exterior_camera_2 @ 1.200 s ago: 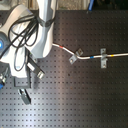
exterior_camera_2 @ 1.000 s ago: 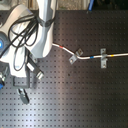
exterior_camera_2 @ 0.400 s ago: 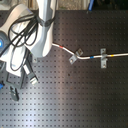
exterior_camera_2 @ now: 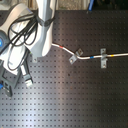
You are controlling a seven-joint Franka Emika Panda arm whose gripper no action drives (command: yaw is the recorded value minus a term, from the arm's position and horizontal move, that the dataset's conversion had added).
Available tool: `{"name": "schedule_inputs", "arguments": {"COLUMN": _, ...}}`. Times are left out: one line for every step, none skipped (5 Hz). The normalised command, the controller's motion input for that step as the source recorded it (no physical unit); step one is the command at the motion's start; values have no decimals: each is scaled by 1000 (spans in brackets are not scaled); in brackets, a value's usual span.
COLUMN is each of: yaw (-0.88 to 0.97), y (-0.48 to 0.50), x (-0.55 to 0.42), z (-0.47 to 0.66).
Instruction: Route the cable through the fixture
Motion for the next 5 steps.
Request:
{"name": "schedule_inputs", "arguments": {"yaw": 871, "y": -26, "x": -36, "z": 1}}
{"name": "schedule_inputs", "arguments": {"yaw": 900, "y": -35, "x": -33, "z": 1}}
{"name": "schedule_inputs", "arguments": {"yaw": 903, "y": -31, "x": -37, "z": 1}}
{"name": "schedule_inputs", "arguments": {"yaw": 911, "y": -29, "x": -38, "z": 0}}
{"name": "schedule_inputs", "arguments": {"yaw": 923, "y": -32, "x": -38, "z": 1}}
